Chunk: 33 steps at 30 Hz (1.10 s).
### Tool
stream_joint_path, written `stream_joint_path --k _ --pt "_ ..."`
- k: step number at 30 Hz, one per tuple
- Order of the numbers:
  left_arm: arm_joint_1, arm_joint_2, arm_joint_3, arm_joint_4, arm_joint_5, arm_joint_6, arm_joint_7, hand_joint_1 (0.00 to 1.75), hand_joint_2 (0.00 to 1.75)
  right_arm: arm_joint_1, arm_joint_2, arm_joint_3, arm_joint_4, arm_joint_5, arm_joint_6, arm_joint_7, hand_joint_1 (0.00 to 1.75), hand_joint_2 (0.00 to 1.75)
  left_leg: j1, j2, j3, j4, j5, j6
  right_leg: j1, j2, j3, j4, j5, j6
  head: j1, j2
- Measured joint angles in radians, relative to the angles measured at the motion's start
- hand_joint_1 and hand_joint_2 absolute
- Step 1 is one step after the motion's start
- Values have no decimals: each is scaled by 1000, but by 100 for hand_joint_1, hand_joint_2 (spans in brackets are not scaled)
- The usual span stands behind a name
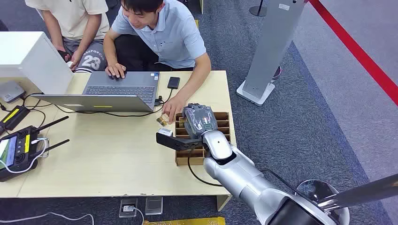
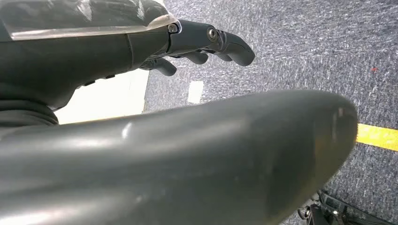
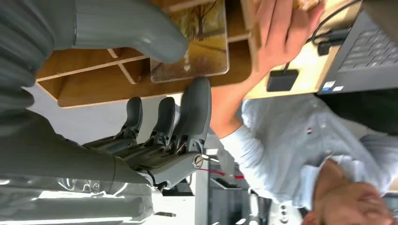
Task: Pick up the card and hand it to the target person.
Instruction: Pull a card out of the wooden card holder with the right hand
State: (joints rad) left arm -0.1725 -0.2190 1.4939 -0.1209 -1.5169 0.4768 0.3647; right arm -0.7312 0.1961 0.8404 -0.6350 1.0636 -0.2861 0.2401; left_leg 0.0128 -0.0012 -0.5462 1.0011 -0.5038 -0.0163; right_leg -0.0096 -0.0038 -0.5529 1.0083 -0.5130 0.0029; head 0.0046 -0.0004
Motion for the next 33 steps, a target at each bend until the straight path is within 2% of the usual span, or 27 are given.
stream_joint_path --k 17,30,33 --pt "0 0 0 0 2 1 -6 0 0 0 14 4 25 10 -1 0 103 175 0 0 1 0 0 0 0 0 1 0 0 0 0 0" --pt "0 0 0 0 3 2 -9 0 0 5 13 5 47 6 -5 -3 98 175 0 0 0 0 0 0 0 0 0 0 0 0 1 0" --pt "0 0 0 0 5 5 -9 0 0 5 13 5 50 2 -2 -10 103 175 0 0 0 0 0 0 0 0 0 0 0 0 0 0"
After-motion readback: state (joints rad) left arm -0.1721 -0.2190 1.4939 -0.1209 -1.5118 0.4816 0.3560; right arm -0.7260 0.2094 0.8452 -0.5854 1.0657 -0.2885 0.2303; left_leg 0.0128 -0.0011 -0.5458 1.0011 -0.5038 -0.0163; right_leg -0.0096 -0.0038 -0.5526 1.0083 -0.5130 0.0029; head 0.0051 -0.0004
